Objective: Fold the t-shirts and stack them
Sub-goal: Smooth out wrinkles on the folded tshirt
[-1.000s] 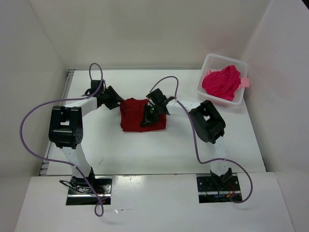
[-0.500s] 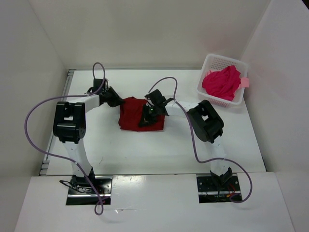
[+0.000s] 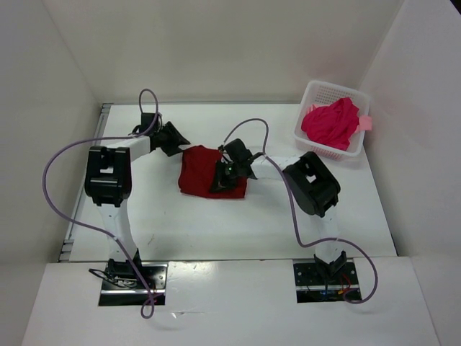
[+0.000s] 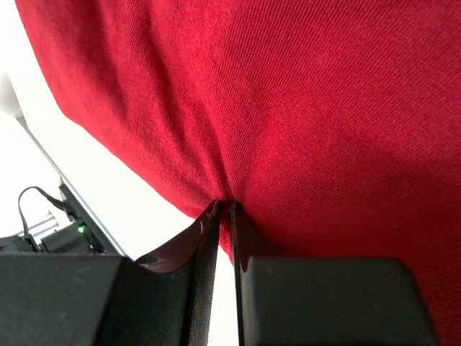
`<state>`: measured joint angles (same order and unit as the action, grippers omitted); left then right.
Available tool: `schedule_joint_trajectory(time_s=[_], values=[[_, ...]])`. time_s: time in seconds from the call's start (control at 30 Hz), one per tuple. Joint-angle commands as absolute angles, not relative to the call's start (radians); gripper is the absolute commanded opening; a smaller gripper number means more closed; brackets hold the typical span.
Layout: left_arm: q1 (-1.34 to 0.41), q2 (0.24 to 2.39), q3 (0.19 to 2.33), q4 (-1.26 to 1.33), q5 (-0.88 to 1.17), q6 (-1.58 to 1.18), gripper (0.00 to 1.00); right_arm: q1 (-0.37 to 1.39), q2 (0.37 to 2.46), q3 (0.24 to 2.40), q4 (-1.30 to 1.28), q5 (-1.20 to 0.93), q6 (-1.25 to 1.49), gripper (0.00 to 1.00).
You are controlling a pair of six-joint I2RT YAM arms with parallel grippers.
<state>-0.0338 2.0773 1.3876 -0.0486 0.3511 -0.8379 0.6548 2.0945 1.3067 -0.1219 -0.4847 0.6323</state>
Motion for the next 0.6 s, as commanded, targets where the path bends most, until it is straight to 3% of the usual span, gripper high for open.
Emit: schedule_joint_trajectory(time_s=[0.0,0.03,0.13,0.3,0.4,0.57], values=[[0.006,2.051,1.393,0.005,0.341,-0.839,0.59,0.684,2.100,1.235,-0.287,-0.419,0.571,0.17],[0.021,2.031,1.376,0.005,0.341,-0.839,0.66,0.684,2.073,1.235,-0.287,-0.419,0.571,0.17],[0.034,1.919,1.316,0.005,0.312,-0.812,0.65,0.684,2.019,1.278,-0.319,-0.419,0.562,0.23],[-0.039,1.753,1.259,-0.035,0.345,-0.824,0.42,0.675,1.948,1.338,-0.356,-0.437,0.552,0.25],[-0.138,1.701,1.212,-0.049,0.377,-0.854,0.41,0.652,1.879,1.293,-0.327,-0.460,0.563,0.25],[-0.233,1.704,1.025,0.087,0.472,-1.000,0.39,0.588,1.802,1.151,-0.264,-0.448,0.584,0.04]])
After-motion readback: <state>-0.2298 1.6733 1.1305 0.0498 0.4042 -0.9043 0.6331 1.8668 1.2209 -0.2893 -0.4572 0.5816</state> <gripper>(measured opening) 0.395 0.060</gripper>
